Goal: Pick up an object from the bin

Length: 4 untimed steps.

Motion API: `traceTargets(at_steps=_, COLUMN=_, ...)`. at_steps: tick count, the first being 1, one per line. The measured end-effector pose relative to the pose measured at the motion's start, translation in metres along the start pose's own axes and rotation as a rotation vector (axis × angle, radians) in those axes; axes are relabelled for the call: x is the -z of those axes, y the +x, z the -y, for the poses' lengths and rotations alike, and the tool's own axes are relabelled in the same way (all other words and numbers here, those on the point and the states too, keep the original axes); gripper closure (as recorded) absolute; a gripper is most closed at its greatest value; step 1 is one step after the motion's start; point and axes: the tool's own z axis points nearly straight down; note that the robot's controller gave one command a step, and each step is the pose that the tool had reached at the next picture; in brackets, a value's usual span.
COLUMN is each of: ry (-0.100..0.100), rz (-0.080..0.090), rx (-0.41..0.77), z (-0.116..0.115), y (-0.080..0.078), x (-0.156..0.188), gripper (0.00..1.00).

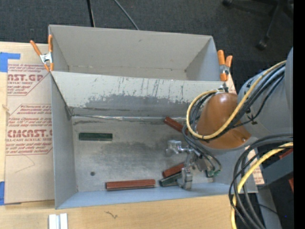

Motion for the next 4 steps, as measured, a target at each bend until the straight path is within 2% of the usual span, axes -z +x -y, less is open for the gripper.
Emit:
traceTargets(at_steps=1, ry=0.000, rz=-0.005, rx=0.000, z=0.000, y=-0.001, x=0.000, gripper=0.00)
traceTargets(at_steps=2, ry=-0.001, rz=-0.007, rx=0.000, z=0.000, y=-0.001, x=0.000, gripper=1.00)
traceTargets(at_steps=3, ry=-0.001, rz=-0.010, rx=0.001, z=-0.001, y=-0.001, x=0.009, gripper=1.00)
traceTargets(at_steps=4, ry=0.001, rz=-0.002, rx=0.001, z=-0.001, y=-0.004, x=0.109, gripper=1.00)
